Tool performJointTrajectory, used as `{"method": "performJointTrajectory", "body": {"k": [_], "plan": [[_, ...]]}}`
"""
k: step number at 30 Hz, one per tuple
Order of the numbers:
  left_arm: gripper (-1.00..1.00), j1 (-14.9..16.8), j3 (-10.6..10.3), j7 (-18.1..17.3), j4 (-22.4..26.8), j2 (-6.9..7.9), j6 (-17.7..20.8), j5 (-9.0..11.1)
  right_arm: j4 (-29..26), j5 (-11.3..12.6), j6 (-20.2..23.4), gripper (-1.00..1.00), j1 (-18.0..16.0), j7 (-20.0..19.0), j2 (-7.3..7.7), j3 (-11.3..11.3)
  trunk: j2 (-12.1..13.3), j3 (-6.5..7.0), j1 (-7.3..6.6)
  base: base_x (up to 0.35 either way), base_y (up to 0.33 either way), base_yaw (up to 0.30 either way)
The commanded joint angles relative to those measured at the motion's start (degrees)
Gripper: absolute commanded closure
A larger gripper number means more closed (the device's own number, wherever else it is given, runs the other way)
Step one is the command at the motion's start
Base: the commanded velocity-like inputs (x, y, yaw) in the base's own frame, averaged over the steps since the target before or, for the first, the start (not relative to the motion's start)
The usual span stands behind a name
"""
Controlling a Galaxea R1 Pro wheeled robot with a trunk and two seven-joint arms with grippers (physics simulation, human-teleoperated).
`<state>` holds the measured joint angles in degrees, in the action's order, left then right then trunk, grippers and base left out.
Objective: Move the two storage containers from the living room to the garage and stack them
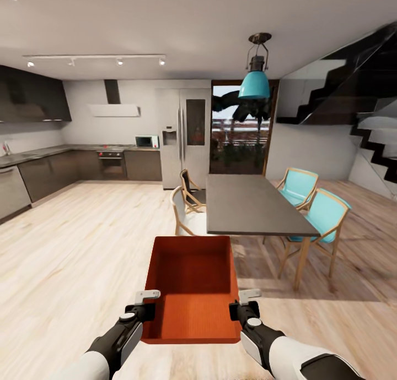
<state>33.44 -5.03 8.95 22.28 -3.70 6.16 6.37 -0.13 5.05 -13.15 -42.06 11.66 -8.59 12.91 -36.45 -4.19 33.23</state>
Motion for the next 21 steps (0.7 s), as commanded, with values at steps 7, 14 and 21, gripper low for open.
{"method": "performJointTrajectory", "body": {"k": [7,14,21], "plan": [[1.0,0.04,0.37,0.72,0.84,0.1,-2.22,0.75,0.22,1.72,-0.39,1.0,-0.04,0.21,0.16,-5.0,-0.1,-0.11,0.02,0.0,0.0,-0.286],[1.0,0.04,0.37,0.75,0.84,0.1,-2.21,0.75,0.22,1.72,-0.39,1.0,-0.04,0.21,0.16,-5.0,-0.1,-0.11,0.02,0.0,0.0,-0.286],[1.0,0.04,0.37,0.73,0.84,0.1,-2.22,0.75,0.22,1.72,-0.39,1.0,-0.04,0.21,0.2,-5.0,-0.1,-0.11,0.02,0.0,0.0,-0.286]]}}
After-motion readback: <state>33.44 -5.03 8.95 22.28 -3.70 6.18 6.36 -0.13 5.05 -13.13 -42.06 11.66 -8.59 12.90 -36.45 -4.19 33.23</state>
